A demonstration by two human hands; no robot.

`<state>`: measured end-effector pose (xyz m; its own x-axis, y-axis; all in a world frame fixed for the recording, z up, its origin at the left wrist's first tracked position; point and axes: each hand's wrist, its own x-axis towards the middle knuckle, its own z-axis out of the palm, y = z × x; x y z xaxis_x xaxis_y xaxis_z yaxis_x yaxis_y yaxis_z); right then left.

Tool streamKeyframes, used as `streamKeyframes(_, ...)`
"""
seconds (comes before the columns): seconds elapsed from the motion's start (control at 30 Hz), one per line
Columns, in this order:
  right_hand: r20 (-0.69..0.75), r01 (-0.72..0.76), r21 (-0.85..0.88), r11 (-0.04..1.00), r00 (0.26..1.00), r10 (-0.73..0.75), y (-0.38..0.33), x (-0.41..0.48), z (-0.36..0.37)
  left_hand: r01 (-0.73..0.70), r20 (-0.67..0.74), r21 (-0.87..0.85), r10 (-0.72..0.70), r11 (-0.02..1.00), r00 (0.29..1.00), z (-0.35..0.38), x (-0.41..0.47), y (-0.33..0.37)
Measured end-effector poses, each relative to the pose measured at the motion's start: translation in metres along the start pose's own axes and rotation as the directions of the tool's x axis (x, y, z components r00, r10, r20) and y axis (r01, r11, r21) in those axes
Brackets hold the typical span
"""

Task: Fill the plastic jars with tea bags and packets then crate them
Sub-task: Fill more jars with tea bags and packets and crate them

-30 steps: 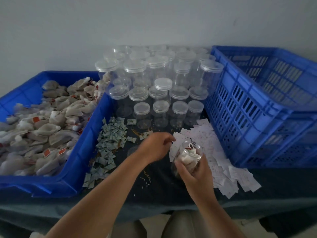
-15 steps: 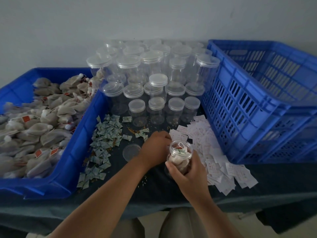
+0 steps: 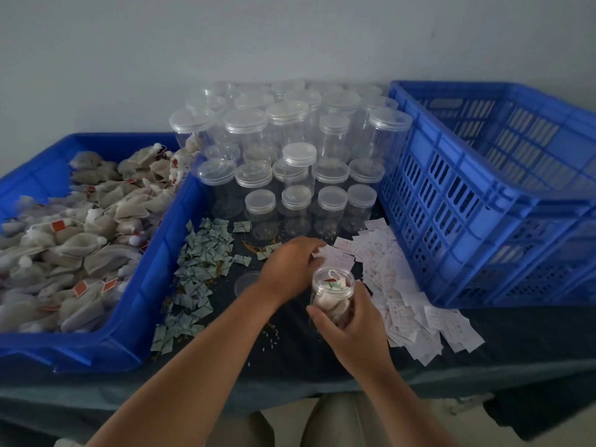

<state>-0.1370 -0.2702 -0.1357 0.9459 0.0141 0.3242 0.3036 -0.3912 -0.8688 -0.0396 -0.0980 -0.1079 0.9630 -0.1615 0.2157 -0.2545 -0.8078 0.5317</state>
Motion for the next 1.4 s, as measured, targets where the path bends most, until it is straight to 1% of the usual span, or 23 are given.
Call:
streamKeyframes(0.03,0.007,0.001,-0.003,1.000,1.000,-0.001,-0.001,0.000,0.000,-0.037,0.060,0.040,0.035,0.998,0.998,0.005,0.006,0.001)
streamKeyframes(0.13,0.019,-0.003,-0.005,1.000,1.000,0.003,0.001,-0.001,0.000,-0.129,0.220,0.291,0.065,0.948,0.973,0.020,0.020,0.003)
streamKeyframes(0.2,0.008,-0.008,-0.012,1.000,1.000,0.008,0.002,0.000,0.000,-0.157,0.216,0.375,0.079,0.913,0.973,0.024,0.022,0.003)
streamKeyframes(0.33,-0.019,-0.007,-0.010,1.000,1.000,0.007,0.002,0.000,0.001,-0.172,0.156,0.429,0.115,0.887,0.981,0.027,0.016,0.006)
streamKeyframes(0.4,-0.016,-0.010,-0.007,1.000,1.000,0.010,0.001,0.000,0.000,-0.166,0.144,0.408,0.116,0.898,0.983,0.026,0.015,0.006)
streamKeyframes(0.47,-0.009,-0.005,-0.011,1.000,1.000,0.005,0.001,0.000,0.000,-0.183,0.225,0.347,0.108,0.920,0.968,0.023,0.019,0.004)
streamKeyframes(0.53,-0.005,0.003,-0.017,1.000,1.000,-0.003,0.001,0.000,0.000,-0.222,0.338,0.359,0.095,0.907,0.936,0.017,0.024,0.005)
streamKeyframes(0.6,-0.006,0.006,-0.018,1.000,1.000,-0.006,0.001,0.000,0.000,-0.251,0.350,0.351,0.122,0.902,0.929,0.018,0.028,0.004)
streamKeyframes(0.63,-0.011,0.007,-0.020,1.000,1.000,-0.007,0.001,0.000,0.000,-0.226,0.313,0.303,0.128,0.926,0.941,0.019,0.029,0.002)
streamKeyframes(0.7,-0.018,0.010,-0.022,1.000,1.000,-0.011,0.001,0.000,0.000,-0.125,0.174,0.197,0.090,0.972,0.981,0.020,0.029,-0.003)
streamKeyframes(0.73,-0.018,0.011,-0.023,1.000,1.000,-0.011,0.001,0.000,0.000,-0.089,0.123,0.184,0.067,0.979,0.990,0.022,0.029,-0.006)
streamKeyframes(0.77,-0.018,0.012,-0.025,1.000,1.000,-0.012,0.001,0.001,0.000,-0.064,0.094,0.188,0.047,0.980,0.995,0.023,0.029,-0.009)
streamKeyframes(0.87,-0.010,0.013,-0.021,1.000,1.000,-0.013,0.002,0.001,0.000,-0.016,0.045,0.272,0.004,0.962,0.999,0.028,0.027,-0.016)
streamKeyframes(0.97,-0.005,0.013,-0.017,1.000,1.000,-0.013,0.003,0.001,0.000,0.022,-0.081,0.228,-0.003,0.973,0.997,0.026,0.025,-0.016)
streamKeyframes(1.03,-0.008,0.007,-0.016,1.000,1.000,-0.007,0.003,0.001,0.000,0.038,-0.145,0.237,-0.003,0.971,0.989,0.026,0.027,-0.014)
streamKeyframes(1.17,-0.011,0.010,-0.018,1.000,1.000,-0.010,0.002,0.001,0.000,0.073,-0.171,0.163,-0.044,0.984,0.984,0.030,0.029,-0.013)
streamKeyframes(1.27,-0.008,0.004,-0.015,1.000,1.000,-0.004,0.003,0.001,0.000,0.142,-0.150,0.071,-0.130,0.987,0.980,0.027,0.027,-0.009)
streamKeyframes(1.33,-0.013,0.007,-0.016,1.000,1.000,-0.007,0.003,0.002,0.000,0.197,-0.184,-0.001,-0.194,0.980,0.964,0.014,0.022,-0.003)
streamKeyframes(1.4,-0.015,0.007,-0.015,1.000,1.000,-0.007,0.002,0.002,0.000,0.224,-0.242,-0.121,-0.248,0.967,0.938,-0.008,0.014,0.006)
